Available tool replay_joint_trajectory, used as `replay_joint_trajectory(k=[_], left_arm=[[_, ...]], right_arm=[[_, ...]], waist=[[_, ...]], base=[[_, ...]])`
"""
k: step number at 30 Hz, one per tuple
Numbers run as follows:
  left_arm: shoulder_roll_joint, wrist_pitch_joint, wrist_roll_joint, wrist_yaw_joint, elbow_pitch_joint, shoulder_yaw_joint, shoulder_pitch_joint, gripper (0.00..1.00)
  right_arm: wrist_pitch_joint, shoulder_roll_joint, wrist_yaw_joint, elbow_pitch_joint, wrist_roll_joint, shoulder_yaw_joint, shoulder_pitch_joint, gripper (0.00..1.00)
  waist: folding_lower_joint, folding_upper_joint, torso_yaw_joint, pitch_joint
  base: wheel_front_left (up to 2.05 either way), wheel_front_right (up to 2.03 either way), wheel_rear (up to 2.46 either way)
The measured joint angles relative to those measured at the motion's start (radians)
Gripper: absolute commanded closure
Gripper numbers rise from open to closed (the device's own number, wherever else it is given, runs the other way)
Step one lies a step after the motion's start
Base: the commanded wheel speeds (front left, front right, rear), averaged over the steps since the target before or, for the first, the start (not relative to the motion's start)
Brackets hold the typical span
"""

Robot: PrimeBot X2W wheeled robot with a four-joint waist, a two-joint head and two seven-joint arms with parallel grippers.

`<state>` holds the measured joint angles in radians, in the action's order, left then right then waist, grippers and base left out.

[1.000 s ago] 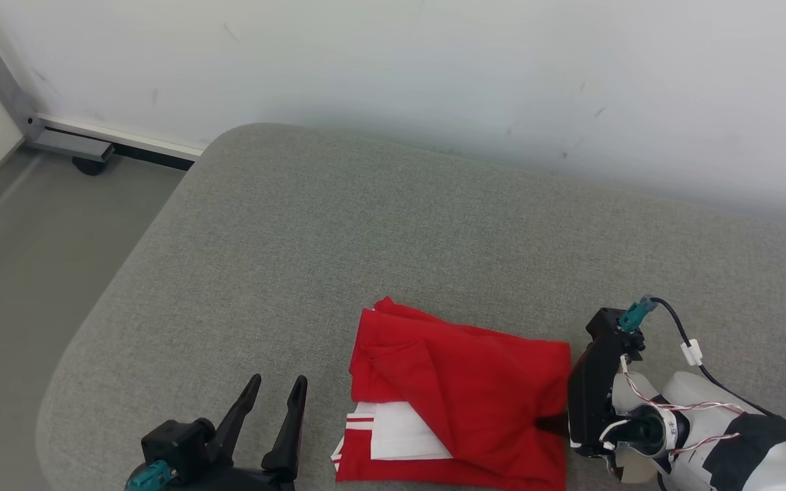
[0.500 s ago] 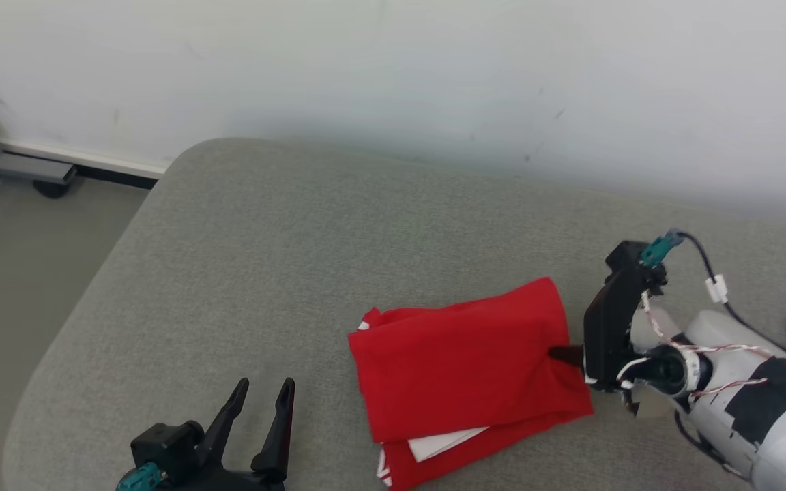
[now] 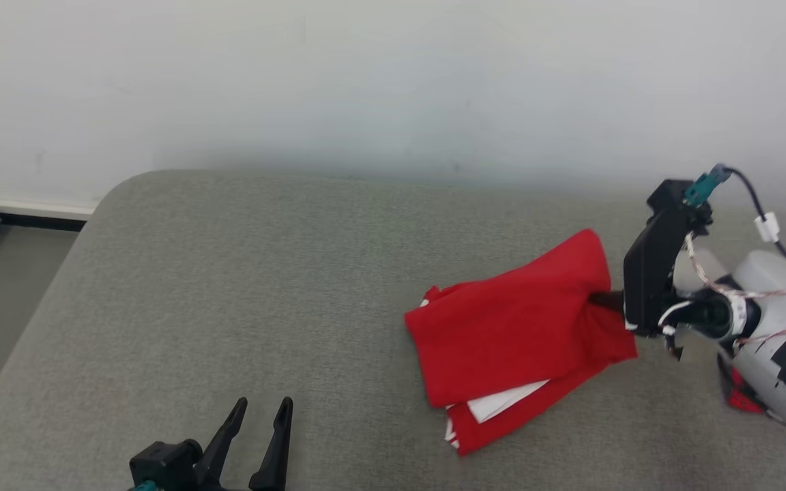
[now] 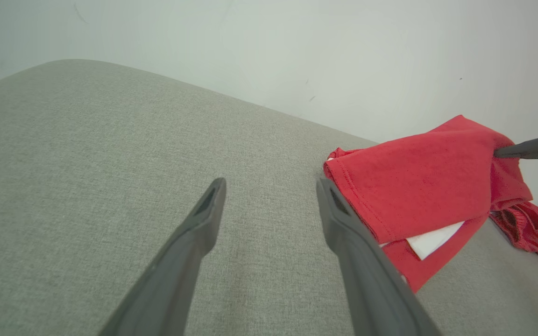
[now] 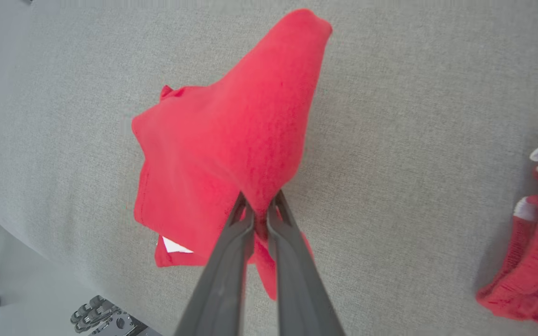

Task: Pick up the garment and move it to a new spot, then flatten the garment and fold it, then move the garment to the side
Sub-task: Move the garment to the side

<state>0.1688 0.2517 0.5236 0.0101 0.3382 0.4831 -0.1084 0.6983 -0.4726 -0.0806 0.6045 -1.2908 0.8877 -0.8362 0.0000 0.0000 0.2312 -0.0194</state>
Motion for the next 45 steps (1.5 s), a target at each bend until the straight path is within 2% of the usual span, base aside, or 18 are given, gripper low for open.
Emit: replay_joint_trajectory(k=[13,22,45], left_arm=[[0.023,0.0,-0.015,0.017,-0.024,-0.002,-0.006,0.0],[0.029,0.0,-0.025,0.027,-0.031,0.003,-0.031,0.0],[0.051,0.0,-0.059,0.053,-0.049,0.016,-0.106,0.0]], right_arm=[[0.058,-0.071,-0.025,0.039,0.036,-0.017,-0.136,1.0],[0.059,-0.092,-0.026,0.068,0.071,-0.02,-0.188,1.0],[0.013,-0.171,-0.034,0.17,0.145,-0.022,-0.284,1.0]], waist=[[0.0,0.0,-0.093,0.042],[0.0,0.0,-0.14,0.087],[0.0002,0.0001,-0.205,0.181]], base=[[0.0,0.0,0.0],[0.0,0.0,0.0],[0.0,0.0,0.0]])
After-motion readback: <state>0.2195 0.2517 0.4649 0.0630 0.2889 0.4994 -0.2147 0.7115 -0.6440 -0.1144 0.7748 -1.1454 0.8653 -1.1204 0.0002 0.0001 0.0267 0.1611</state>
